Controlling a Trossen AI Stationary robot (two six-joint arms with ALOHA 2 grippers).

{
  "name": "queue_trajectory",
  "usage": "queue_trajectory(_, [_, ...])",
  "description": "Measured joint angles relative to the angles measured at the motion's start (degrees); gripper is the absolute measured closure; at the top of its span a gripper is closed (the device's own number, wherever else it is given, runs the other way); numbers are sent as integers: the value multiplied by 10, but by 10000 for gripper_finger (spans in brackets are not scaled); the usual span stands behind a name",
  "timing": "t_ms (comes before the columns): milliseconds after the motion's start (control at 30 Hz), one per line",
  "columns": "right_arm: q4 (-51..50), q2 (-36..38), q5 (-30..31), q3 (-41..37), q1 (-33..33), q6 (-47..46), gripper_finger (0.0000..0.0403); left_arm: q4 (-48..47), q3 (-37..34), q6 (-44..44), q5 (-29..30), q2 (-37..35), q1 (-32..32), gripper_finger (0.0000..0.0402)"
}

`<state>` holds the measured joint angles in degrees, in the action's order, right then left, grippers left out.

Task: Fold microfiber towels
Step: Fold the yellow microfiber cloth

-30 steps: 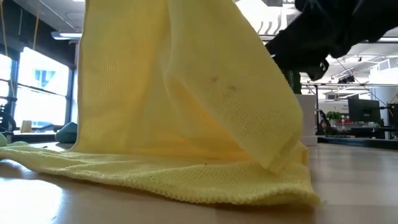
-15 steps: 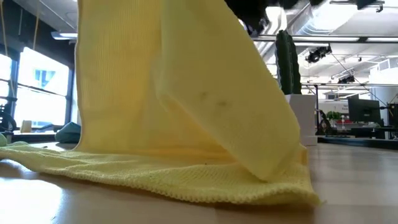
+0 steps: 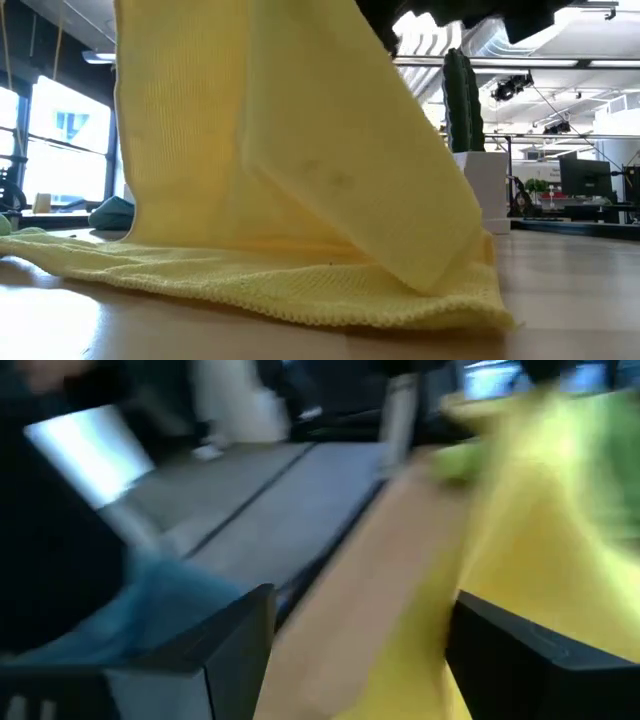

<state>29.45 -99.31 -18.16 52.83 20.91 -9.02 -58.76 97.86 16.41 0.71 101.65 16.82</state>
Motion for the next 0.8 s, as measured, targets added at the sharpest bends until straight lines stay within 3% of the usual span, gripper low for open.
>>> queue_trajectory(133, [-1,0,-17,-7,17,0,153,-14,0,-1,39,0,-4,401])
queue_trajectory(567, [-71,-2,113,-7,31,-60,191,-14,0,-7,51,0,-4,401])
queue_trajectory(800, [-102,-13,117,-8,39,-97,212,-14,0,-16,63,0,-3,401])
